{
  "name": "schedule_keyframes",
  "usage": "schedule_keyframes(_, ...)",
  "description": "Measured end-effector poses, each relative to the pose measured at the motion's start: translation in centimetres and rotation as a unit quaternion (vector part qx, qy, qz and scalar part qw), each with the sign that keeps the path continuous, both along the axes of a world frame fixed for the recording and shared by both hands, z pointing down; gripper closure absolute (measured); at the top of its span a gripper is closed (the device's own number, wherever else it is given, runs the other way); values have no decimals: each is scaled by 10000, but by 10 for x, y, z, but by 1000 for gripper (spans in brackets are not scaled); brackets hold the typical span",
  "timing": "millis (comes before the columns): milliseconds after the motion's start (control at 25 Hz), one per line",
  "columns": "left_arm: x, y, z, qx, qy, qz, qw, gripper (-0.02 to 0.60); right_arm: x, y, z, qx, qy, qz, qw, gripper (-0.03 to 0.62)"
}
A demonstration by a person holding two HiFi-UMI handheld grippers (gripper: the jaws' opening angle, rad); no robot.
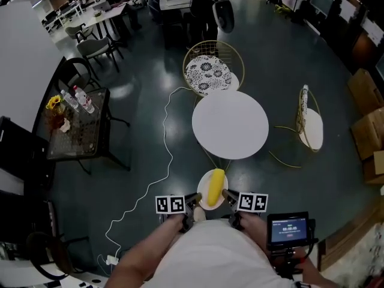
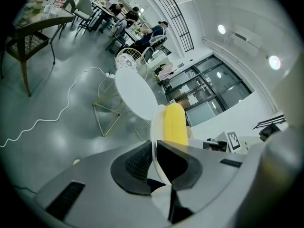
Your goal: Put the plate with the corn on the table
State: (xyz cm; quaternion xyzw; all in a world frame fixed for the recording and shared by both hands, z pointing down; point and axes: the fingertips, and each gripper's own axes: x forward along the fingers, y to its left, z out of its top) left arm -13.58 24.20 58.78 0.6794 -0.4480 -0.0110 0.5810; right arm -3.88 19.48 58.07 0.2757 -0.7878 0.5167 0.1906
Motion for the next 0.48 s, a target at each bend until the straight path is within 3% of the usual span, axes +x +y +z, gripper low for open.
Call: schedule_keyframes(480, -25, -31, 5, 23, 111, 39, 9999, 546, -24, -31, 1, 44, 57, 132, 9999, 542)
